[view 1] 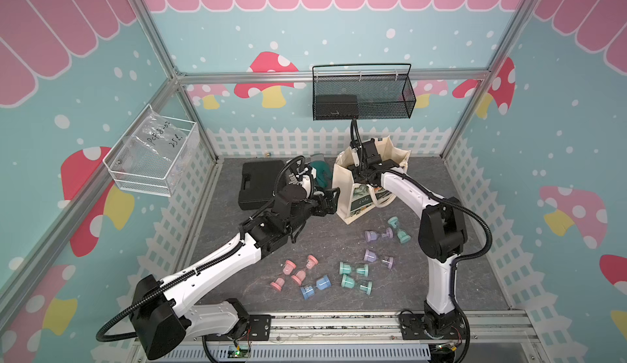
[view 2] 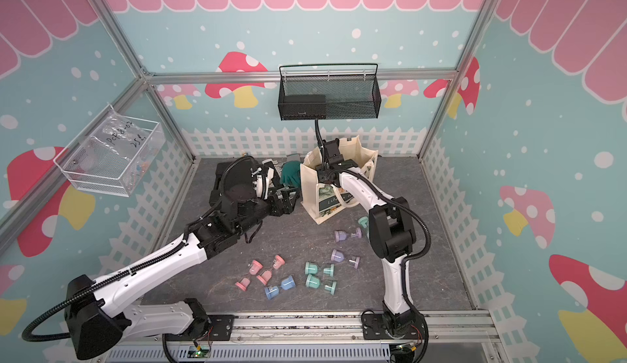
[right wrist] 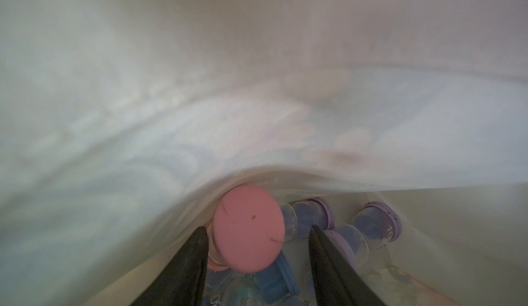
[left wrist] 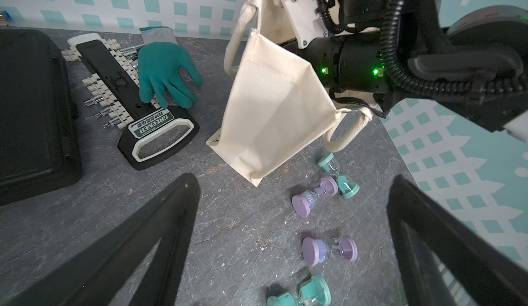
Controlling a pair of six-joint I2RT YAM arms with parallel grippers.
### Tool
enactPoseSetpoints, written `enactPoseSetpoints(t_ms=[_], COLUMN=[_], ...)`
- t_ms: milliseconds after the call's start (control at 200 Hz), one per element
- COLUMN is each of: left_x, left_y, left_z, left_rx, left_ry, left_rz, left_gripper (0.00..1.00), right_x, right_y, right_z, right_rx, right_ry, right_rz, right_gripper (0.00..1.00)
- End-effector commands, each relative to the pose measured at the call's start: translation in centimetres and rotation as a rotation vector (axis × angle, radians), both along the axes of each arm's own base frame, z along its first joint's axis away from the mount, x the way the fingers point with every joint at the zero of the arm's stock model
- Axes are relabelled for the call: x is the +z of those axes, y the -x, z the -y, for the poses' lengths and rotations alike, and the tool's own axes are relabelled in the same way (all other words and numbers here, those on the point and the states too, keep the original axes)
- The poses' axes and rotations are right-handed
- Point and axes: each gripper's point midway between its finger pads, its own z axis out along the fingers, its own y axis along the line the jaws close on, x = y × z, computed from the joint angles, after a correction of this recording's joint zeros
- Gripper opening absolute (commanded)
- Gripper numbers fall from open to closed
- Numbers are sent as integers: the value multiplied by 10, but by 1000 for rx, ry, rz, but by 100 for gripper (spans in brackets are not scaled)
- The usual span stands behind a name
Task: Put the hourglass into the canvas bag
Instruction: Place the hourglass in the canvas bag.
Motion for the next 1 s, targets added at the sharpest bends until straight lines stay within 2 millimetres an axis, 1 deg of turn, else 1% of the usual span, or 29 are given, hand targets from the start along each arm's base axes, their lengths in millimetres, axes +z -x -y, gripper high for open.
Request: enactPoseSetpoints(t_ms=[0,70,105,115,130,210,350,465,600,705,825,835,916,996], left_x=[5,6,7,8,7,10,13,14,15,13,10,9,4,2], left_y=[1,2,3,4,4,7,11,15,21,28,36,36,39,43], left_z=[-1,-2,-2,-2,-2,0,-1,-3,-3,-1,6,6,11,16], left_rx=[-5,-5,-5,-6,-8,-30,-41,-46,-69,-86,-128,-128,-148,-171], left_ry=[29,32,36,37,37,41,43,43,46,51,56,56,54,56], left_rz=[5,3,2,2,0,4,5,4,4,5,4,5,-6,-15], left_gripper=[99,99,99,99,99,99,99,99,99,99,99,99,99,99], right_x=[63,79,78,91,97,114,145,165,179,181,170,166,155,138], right_y=[6,12,13,17,19,28,44,61,80,96,110,112,118,128], right_z=[-3,-4,-6,-6,-5,-8,-5,4,22,36,49,49,58,72], right_rx=[22,38,49,53,56,78,85,70,14,-35,-75,-77,-104,-151], right_ry=[-66,-91,-100,-111,-120,-152,-205,-232,-245,-267,-286,-282,-272,-236], right_rz=[98,116,108,128,138,155,193,227,266,284,274,267,249,223], right_gripper=[63,65,66,66,66,67,71,73,74,74,75,76,76,76])
